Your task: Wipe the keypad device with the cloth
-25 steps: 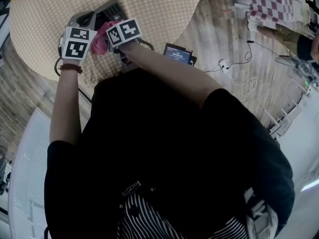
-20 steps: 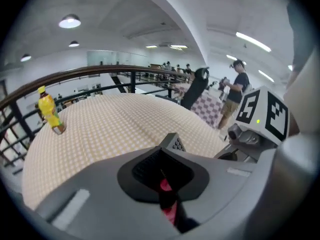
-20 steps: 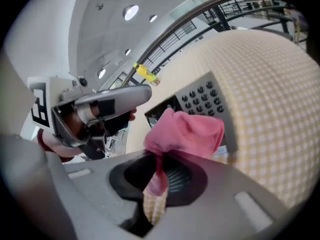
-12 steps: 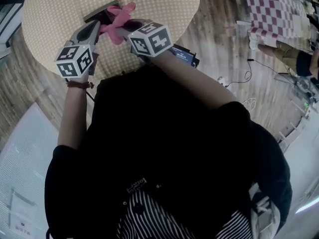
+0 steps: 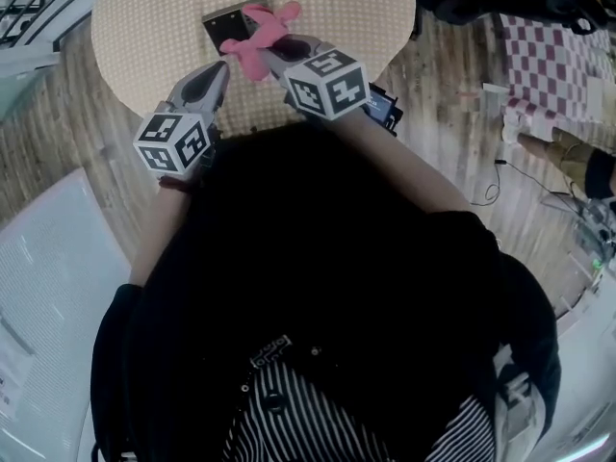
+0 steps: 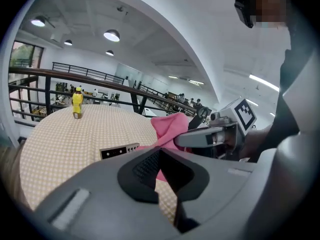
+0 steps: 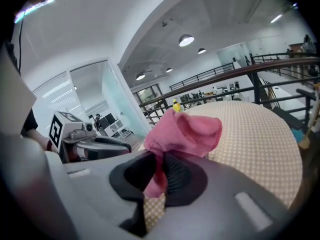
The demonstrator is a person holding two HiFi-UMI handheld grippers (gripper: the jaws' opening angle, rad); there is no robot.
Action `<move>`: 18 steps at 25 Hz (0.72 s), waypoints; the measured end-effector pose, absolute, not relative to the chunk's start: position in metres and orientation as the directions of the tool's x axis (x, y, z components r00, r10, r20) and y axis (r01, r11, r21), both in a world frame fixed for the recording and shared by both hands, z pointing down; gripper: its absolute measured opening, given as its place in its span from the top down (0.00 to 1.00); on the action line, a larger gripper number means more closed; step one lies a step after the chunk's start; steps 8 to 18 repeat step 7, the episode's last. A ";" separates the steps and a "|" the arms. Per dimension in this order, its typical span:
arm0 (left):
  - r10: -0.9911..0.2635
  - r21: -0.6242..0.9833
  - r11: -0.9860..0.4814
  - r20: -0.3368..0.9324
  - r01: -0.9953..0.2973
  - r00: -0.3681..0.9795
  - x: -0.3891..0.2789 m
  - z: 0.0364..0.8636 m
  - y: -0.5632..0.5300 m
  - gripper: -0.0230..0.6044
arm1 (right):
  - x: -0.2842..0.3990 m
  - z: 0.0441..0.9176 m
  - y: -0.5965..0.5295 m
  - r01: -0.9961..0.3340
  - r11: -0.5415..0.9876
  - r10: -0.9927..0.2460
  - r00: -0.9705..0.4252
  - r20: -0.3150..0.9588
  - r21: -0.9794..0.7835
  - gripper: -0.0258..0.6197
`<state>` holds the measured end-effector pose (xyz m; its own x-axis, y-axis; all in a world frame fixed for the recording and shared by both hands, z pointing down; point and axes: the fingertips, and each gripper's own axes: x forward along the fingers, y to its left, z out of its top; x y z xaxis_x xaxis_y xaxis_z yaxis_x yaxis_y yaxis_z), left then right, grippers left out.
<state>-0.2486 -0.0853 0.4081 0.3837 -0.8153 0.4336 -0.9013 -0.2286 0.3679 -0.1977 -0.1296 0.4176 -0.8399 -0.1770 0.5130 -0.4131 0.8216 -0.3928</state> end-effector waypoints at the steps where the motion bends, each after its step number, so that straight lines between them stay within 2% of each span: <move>1: -0.819 0.378 -0.214 0.433 -0.901 0.376 -0.248 0.407 -0.083 0.96 | -0.199 0.413 -0.127 -0.400 0.832 -0.171 -0.844 0.509 -0.384 0.89; 7: -0.821 0.371 -0.223 0.428 -0.902 0.379 -0.231 0.412 -0.117 0.96 | -0.183 0.417 -0.147 -0.393 0.835 -0.167 -0.848 0.503 -0.386 0.89; 18: -0.821 0.371 -0.223 0.428 -0.902 0.379 -0.231 0.412 -0.117 0.96 | -0.183 0.417 -0.147 -0.393 0.835 -0.167 -0.848 0.503 -0.386 0.89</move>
